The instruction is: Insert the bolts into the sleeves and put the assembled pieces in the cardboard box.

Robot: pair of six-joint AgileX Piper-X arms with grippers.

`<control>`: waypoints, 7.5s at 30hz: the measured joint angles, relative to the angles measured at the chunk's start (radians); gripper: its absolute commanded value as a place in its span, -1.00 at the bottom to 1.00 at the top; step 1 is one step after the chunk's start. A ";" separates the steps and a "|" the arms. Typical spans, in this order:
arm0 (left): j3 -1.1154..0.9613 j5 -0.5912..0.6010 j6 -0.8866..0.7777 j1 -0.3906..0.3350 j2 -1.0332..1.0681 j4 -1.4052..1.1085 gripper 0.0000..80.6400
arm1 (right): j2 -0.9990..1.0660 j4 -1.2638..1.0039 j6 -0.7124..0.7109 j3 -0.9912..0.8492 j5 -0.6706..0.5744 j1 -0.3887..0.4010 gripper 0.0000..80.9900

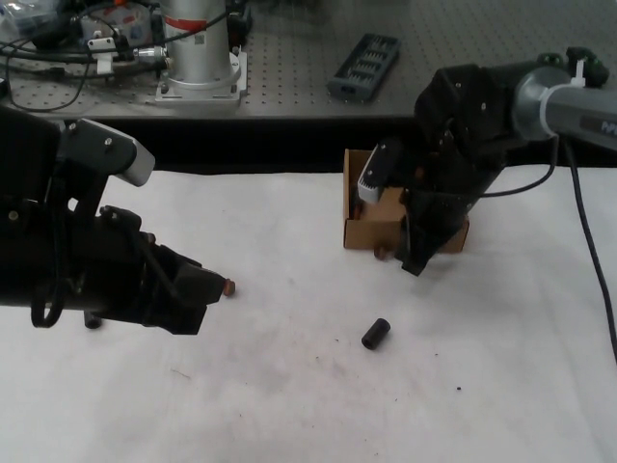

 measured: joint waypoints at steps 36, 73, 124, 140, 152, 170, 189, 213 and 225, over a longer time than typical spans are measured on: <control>0.000 0.000 0.000 0.000 0.000 0.008 -0.40 | 0.000 -0.072 0.085 -0.019 0.015 -0.034 -0.87; 0.000 0.000 0.000 0.000 0.000 0.008 -0.40 | 0.039 -0.017 0.132 -0.022 0.008 -0.033 -0.87; 0.000 0.000 0.016 0.000 0.000 0.008 -0.40 | 0.060 0.018 0.319 -0.036 -0.092 -0.033 -0.87; 0.000 0.000 0.026 0.000 0.000 0.008 -0.40 | -0.058 0.200 0.264 -0.030 -0.098 0.002 -0.87; 0.000 0.000 0.026 0.000 0.000 0.008 -0.40 | -0.089 0.197 -0.192 -0.030 0.042 0.002 -0.09; 0.000 0.000 0.026 0.000 0.000 0.008 -0.40 | -0.012 0.136 -0.309 -0.030 0.059 0.004 -0.16; 0.000 0.000 0.026 0.000 0.000 0.008 -0.40 | 0.028 0.074 -0.287 -0.030 0.066 0.013 -0.16; 0.000 0.000 0.026 0.000 0.000 0.015 -0.40 | 0.057 0.166 -0.265 -0.033 0.073 0.013 -0.16; 0.000 0.000 0.026 0.000 0.000 0.015 -0.40 | 0.057 0.175 -0.233 -0.033 0.076 0.016 -0.74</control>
